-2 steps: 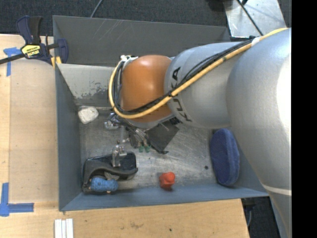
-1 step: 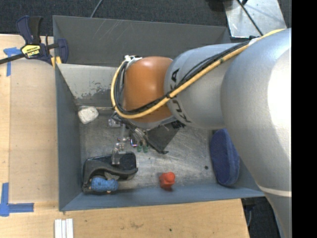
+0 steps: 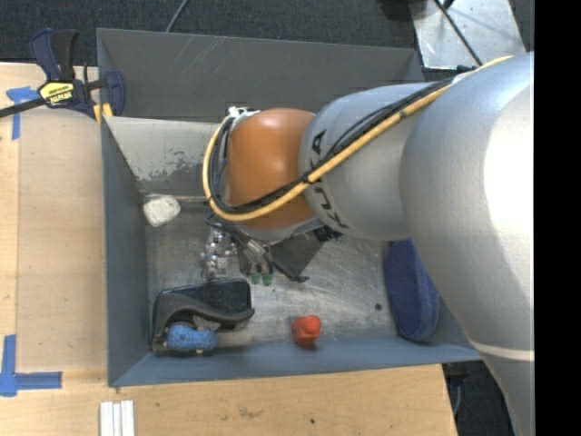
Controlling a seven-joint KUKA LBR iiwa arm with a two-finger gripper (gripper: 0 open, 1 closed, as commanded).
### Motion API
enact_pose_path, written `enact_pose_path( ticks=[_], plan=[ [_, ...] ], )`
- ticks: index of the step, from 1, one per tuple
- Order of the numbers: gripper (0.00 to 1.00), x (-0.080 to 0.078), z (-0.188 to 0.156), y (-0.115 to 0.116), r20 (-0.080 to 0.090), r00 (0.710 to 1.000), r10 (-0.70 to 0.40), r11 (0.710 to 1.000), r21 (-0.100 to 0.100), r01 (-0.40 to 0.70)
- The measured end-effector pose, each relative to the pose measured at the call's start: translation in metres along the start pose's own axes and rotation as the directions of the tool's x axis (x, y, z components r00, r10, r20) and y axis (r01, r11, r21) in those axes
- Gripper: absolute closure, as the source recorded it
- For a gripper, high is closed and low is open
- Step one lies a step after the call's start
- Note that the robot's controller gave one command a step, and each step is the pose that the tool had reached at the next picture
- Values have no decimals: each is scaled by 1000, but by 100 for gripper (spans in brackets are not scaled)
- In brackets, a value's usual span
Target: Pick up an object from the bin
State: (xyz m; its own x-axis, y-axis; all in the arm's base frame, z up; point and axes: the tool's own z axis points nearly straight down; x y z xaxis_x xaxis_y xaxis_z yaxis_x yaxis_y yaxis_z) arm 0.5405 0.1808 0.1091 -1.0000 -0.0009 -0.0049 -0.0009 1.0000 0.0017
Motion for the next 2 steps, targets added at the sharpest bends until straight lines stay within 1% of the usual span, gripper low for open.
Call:
enact_pose_path(
  ticks=[1, 2],
  plan=[
    [0, -7, -4, -2, 28, 1000, 4, 1000, -3, -3],
    [0, 15, -20, -3, 36, 980, 197, 980, -4, -197]
  ],
)
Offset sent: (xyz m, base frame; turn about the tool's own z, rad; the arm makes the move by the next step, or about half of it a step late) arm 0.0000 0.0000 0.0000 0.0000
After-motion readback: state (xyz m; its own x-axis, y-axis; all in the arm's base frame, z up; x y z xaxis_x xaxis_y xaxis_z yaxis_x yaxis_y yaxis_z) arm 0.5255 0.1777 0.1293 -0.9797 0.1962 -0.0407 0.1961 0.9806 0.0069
